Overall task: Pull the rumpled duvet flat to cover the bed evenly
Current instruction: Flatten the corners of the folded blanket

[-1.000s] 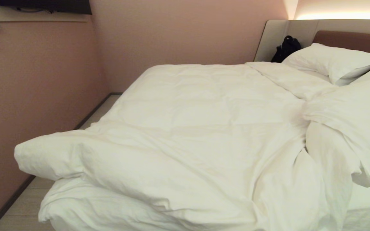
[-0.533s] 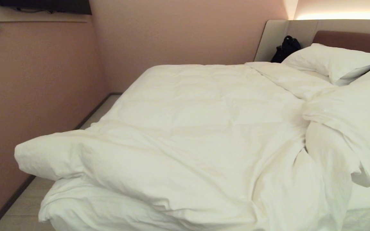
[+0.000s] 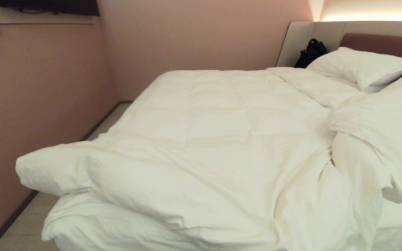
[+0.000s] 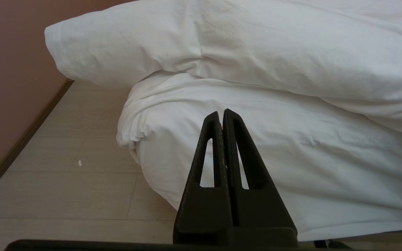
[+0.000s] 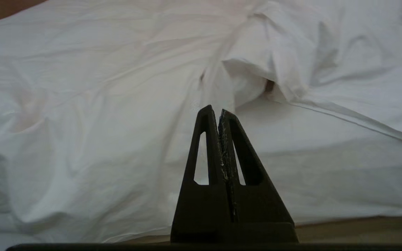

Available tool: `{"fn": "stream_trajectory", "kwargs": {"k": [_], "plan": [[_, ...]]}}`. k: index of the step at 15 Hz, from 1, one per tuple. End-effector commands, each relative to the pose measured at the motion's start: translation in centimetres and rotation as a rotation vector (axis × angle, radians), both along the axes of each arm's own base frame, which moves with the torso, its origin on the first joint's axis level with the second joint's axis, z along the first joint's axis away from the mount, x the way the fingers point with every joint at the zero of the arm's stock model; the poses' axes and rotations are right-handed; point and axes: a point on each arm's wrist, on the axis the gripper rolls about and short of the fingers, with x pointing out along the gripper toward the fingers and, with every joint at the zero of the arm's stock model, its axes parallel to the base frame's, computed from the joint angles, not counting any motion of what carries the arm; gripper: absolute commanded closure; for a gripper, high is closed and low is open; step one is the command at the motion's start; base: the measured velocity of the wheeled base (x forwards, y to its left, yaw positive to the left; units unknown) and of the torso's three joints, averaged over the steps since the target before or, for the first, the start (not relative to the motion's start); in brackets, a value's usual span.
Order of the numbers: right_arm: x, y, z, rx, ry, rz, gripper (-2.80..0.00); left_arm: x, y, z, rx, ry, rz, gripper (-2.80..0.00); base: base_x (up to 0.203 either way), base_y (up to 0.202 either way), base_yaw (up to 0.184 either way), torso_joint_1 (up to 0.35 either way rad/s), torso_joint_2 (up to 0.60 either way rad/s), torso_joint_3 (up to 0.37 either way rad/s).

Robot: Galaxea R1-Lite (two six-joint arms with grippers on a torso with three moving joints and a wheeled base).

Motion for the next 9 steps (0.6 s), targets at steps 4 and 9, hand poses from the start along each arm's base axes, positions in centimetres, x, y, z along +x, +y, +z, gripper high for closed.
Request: {"fn": "stream_trajectory", "kwargs": {"k": [4,9], "plan": [[0.6,0.1,-1.5,-0.013,0.029,0.062,0.0,0.0,0.0,0.0,0.0,0.001,0.0,0.0,0.0,0.0,0.0,0.0,0.0,0.0],[0.8,0.1,-2.4,-0.02,0.072,0.049,0.0,0.0,0.0,0.0,0.0,0.001,0.0,0.0,0.0,0.0,0.0,0.0,0.0,0.0]]}}
